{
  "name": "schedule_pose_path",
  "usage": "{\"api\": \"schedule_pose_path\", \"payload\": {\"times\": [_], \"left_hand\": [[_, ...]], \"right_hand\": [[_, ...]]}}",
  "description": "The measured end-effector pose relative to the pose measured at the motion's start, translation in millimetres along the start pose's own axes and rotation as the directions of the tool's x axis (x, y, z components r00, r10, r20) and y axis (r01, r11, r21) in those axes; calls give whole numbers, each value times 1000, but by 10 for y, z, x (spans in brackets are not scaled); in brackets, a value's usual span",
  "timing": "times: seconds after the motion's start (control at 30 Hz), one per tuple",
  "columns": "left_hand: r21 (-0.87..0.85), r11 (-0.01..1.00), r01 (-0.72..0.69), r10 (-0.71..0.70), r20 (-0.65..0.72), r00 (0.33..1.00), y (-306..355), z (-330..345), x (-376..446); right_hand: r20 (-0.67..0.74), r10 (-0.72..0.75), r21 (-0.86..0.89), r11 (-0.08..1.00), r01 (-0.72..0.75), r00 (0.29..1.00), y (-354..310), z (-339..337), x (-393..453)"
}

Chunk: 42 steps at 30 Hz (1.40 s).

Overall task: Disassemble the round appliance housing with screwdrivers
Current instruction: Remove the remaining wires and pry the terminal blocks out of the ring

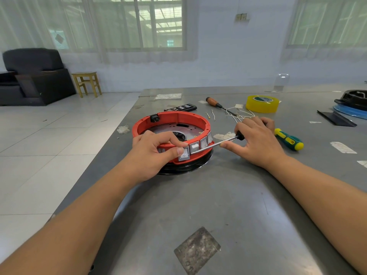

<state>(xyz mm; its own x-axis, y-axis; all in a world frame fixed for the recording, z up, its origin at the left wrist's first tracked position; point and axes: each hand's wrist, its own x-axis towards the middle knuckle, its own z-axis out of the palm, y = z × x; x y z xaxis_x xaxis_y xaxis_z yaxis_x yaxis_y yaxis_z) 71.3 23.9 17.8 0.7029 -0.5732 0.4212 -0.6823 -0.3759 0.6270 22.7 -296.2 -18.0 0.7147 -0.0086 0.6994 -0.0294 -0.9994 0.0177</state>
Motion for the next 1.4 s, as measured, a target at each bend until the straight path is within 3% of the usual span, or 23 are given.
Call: {"api": "schedule_pose_path", "payload": {"times": [0.5, 1.03, 1.13, 1.27, 1.4], "left_hand": [[13, 1000, 18, -17, -83, 996, -87, 84, -69], [-24, 1000, -8, 6, -117, 993, -153, 99, -56], [1, 1000, -14, 14, -121, 993, -187, 107, -43], [-18, 1000, -22, 19, -148, 989, -217, 117, -24], [-37, 997, -73, 64, -187, 980, -213, 133, -13]], "right_hand": [[157, 75, -24, 997, -72, 985, 89, -211, -242], [308, -130, 45, 992, 122, 942, -489, -362, -453], [226, -137, 39, 990, 132, 964, -575, -399, -439], [-5, -191, 98, 977, 190, 982, -932, -371, -333], [-41, -263, 123, 956, 267, 964, -1249, -313, -208]]}}
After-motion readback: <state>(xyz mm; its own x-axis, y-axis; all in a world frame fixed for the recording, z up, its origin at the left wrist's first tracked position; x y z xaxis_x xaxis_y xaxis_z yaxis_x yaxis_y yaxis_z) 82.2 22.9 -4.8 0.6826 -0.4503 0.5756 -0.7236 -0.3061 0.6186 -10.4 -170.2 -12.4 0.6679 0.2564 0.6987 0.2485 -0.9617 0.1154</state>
